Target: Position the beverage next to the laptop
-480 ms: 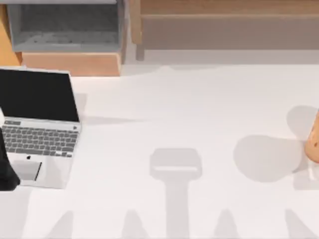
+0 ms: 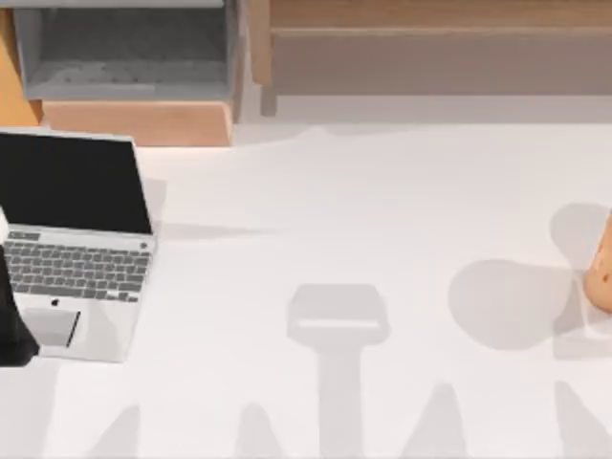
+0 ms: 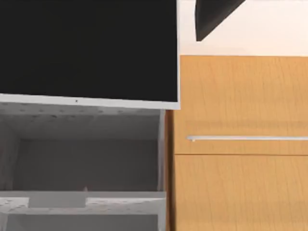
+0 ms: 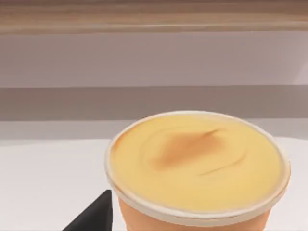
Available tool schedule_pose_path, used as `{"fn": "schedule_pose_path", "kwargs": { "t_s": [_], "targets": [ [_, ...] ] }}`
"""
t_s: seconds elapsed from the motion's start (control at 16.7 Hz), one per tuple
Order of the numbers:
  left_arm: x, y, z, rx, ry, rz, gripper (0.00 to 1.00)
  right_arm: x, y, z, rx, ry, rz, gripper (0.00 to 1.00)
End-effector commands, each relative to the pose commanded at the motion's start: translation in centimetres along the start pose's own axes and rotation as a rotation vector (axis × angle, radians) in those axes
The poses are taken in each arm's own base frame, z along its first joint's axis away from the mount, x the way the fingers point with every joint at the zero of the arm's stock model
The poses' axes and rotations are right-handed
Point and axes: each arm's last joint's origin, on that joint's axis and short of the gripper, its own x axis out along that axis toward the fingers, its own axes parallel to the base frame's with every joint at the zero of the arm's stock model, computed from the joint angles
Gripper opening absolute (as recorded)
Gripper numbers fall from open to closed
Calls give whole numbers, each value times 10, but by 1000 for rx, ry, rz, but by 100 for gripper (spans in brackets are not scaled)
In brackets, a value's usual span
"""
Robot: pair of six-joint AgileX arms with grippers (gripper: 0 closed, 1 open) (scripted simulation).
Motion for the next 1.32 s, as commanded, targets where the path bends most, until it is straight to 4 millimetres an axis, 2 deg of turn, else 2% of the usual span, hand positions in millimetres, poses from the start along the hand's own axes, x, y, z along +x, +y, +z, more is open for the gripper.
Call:
{"fn": "schedule_pose_path", "kwargs": {
  "t_s": [0.18,0.42,0.9,1.08,1.32],
  "targets": [
    [0,0,0,0,0,0,100,11,6,-14,-13,133,-9,100],
    [0,0,0,0,0,0,100,17,13,-24,-24,195,-16,100],
    [0,0,0,0,0,0,100,19,13,-23,-24,195,-18,100],
    [0,0,0,0,0,0,100,29,15,-19,-22,185,-17,100],
    [0,0,0,0,0,0,100,52,17,-20,-25,200,-17,100]
  ]
}}
